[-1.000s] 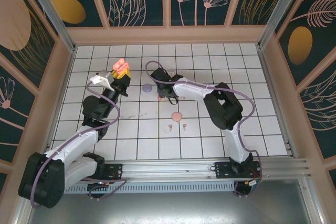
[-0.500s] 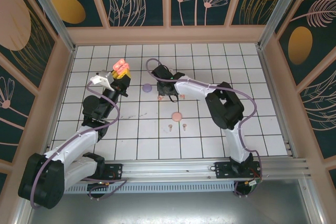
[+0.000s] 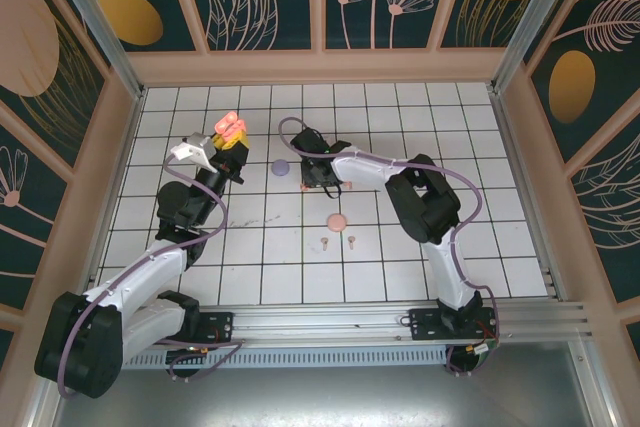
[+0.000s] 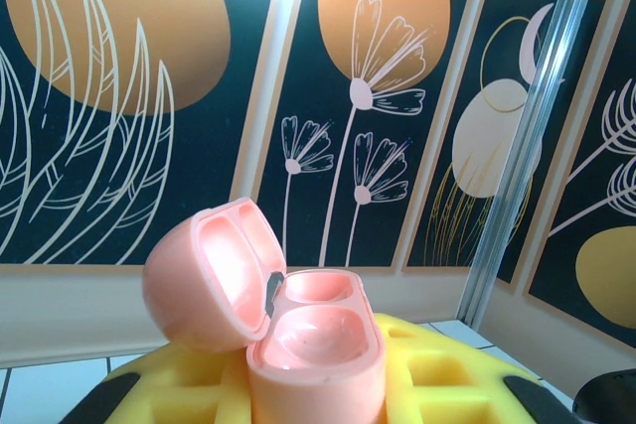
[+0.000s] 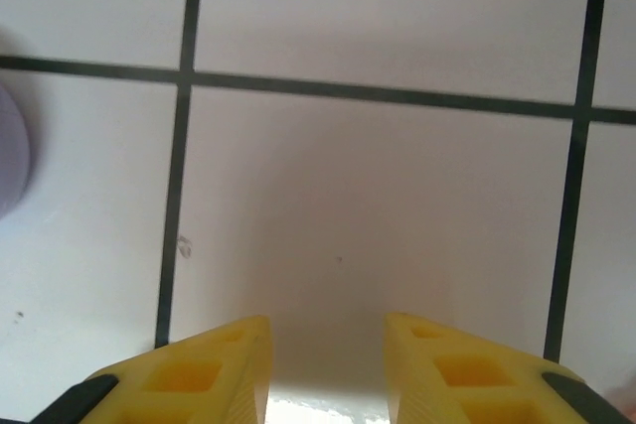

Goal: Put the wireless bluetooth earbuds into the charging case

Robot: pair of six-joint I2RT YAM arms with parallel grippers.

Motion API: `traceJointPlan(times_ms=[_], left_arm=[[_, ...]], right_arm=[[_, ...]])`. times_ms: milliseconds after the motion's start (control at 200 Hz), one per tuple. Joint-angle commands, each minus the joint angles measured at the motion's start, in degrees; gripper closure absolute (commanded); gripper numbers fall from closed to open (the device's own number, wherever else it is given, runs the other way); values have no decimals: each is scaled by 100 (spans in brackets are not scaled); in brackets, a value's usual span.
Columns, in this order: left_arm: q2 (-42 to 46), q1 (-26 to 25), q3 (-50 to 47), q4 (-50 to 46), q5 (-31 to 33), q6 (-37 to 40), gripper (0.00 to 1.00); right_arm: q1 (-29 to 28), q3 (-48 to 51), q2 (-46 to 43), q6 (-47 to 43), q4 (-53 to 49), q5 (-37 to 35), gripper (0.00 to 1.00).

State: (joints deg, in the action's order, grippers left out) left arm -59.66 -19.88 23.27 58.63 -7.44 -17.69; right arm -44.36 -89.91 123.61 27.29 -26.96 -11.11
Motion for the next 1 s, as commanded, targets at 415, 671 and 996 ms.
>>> traceJointPlan(times_ms=[415,671,996], left_arm=[[7,-7,198,118,6,-63,100],[9,-7,190,109,15,-45,100],[24,-7,187,102,8,-64,100]], right_arm=[[-316,430,-253,-5,-65,258,66],[-407,514,-501,81,-94,359,67],[-396,286,-882,480,-255,-29,53]])
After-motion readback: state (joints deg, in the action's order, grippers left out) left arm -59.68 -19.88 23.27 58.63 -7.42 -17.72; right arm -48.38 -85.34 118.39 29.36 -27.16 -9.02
